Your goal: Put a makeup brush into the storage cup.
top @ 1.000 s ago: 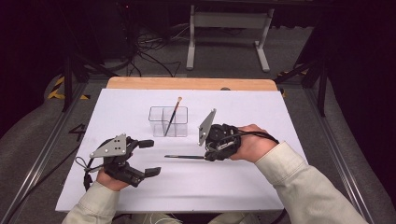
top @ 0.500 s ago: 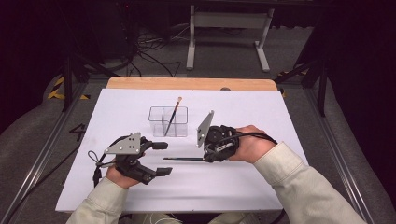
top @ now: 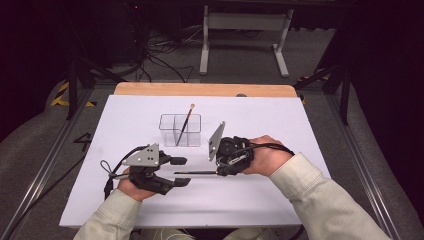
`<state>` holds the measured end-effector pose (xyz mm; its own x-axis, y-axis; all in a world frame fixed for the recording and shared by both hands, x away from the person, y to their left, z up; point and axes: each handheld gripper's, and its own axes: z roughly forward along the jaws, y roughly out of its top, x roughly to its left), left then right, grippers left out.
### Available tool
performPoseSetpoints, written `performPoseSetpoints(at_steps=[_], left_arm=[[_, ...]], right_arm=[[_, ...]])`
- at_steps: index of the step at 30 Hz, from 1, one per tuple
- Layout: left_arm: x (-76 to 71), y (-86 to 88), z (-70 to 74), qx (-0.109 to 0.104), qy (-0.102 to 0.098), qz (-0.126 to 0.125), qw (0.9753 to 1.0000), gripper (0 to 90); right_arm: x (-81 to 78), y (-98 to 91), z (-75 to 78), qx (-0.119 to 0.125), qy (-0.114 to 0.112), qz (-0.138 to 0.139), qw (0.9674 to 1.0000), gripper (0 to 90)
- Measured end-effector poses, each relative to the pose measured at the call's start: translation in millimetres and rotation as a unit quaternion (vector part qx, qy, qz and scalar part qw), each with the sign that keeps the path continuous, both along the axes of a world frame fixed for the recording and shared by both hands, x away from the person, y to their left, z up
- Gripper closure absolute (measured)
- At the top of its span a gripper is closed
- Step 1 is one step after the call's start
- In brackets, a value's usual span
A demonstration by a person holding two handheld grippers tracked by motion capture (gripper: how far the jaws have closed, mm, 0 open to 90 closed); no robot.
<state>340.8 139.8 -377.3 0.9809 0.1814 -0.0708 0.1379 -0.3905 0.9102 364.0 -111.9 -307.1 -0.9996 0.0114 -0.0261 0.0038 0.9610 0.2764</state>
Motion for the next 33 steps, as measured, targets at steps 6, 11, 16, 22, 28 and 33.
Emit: performPoseSetpoints(at_steps=[6,11,16,22,28,33], left_arm=[[0.9,-2.0,-1.8,0.011,0.005,-0.007,0.9999,46.5],[1.0,-3.4,-2.8,0.02,0.005,-0.007,0.9998,52.6],[2.2,-4.1,-5.1,0.034,0.008,-0.011,0.9993,59.1],[1.7,-6.0,-6.7,0.046,0.004,-0.016,0.9988,65.4],[1.9,-6.3,-7.8,0.058,-0.001,-0.015,0.9982,72.1],[2.0,-6.5,-9.4,0.074,-0.006,-0.014,0.9971,78.1]], right_arm=[[-0.2,0.8,-0.8,0.001,0.001,0.002,1.0,84.2],[-1.4,1.3,-0.4,0.001,0.0,0.0,1.0,84.2],[-1.8,0.9,-0.5,0.003,0.0,0.002,1.0,84.2],[-1.1,0.7,-0.1,0.009,-0.003,0.008,0.9999,84.2],[-1.3,0.5,0.1,0.01,-0.004,0.01,0.9999,84.2],[-2.3,0.5,1.1,0.013,-0.001,0.011,0.9999,84.1]])
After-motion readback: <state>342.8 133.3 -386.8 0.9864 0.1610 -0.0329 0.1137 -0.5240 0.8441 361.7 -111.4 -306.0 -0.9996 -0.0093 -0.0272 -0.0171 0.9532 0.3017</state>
